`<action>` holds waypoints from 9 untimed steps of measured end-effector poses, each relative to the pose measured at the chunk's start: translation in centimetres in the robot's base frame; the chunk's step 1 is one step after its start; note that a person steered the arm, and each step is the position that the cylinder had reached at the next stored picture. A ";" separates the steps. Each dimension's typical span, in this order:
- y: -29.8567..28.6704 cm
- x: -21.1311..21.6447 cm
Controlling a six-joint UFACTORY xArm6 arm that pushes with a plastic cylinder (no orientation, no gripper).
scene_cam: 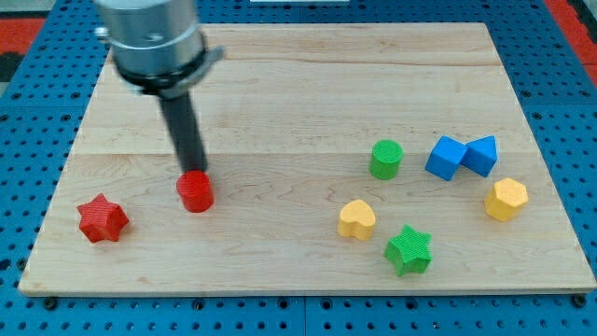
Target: Push the red circle into red star towards bottom left
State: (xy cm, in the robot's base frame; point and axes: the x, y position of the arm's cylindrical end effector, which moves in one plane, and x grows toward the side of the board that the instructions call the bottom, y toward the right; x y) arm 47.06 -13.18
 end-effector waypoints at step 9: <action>-0.8 4.3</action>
State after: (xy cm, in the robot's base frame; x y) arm 51.38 -14.00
